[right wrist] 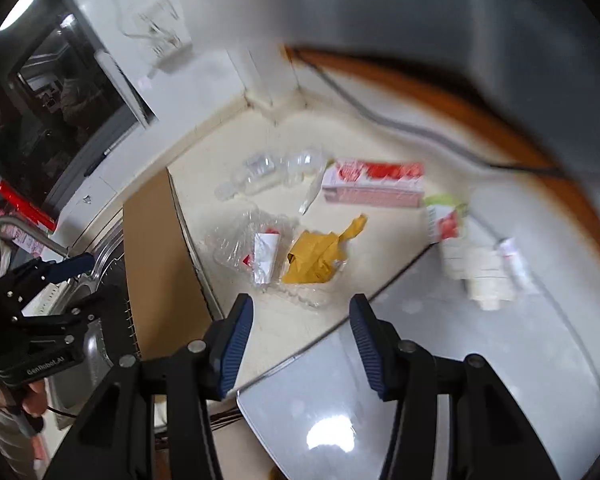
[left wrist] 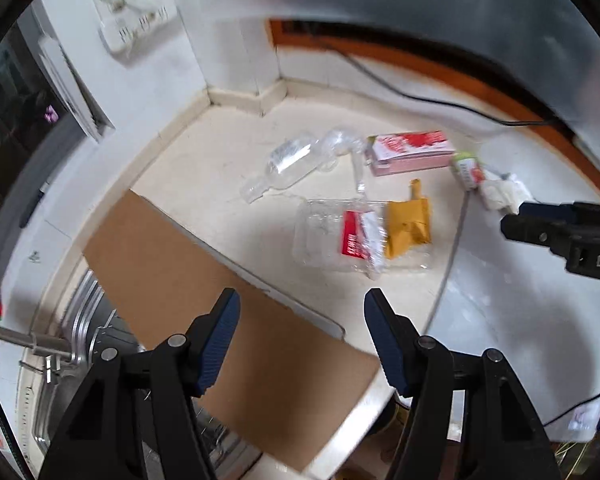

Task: Collect trash
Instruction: 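Grasp the clear plastic tray with the left tool while the right tool grasps the yellow bag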

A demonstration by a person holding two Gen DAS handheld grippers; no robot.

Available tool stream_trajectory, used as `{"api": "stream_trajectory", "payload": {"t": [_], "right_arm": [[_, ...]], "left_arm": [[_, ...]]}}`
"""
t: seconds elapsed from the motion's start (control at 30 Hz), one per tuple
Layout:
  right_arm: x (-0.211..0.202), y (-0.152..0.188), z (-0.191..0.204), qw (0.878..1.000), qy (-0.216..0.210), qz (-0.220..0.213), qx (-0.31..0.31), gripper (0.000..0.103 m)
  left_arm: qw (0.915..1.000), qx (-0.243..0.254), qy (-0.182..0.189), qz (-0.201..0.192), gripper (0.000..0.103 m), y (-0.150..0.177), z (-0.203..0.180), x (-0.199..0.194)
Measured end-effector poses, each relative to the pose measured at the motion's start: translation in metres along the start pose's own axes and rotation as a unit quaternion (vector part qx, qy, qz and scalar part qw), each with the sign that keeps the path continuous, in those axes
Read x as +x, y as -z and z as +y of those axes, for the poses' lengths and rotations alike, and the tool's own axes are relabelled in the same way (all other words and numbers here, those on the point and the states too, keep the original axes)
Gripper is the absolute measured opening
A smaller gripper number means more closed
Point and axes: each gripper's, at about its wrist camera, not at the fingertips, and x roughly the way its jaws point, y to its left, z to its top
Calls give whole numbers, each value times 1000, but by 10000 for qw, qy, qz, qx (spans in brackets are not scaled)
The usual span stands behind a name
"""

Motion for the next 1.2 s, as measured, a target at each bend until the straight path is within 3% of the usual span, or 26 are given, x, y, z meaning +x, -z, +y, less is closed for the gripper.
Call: {"api": "stream_trajectory", "payload": {"t": [0.27,0.4,0.53,0.73,0.9,1.2], "right_arm": [[90,-31,-27,9947,-282,636,753,51],[113,-36,-31,9903,-505,915,919,51],[133,-38,-30,9898,-401,1064,863,51],[139,-38,-29,9939,-350,926,476,50],[137,-36,-24,9953,-378,890,-70,43],[140,-34,-36,9917,-714,1063,140,46]], "left_arm": [[9989,-165,125,427,63,-28,12,78],[9975,-244,274,608,63,-37,19,106],[9956,-363,453,739,63,-43,25,131],[9919,-590,641,921,63,-46,32,162],[9878,-705,972,995,63,-46,29,176],[9849,-820,1101,1057,63,-48,23,203]]}}
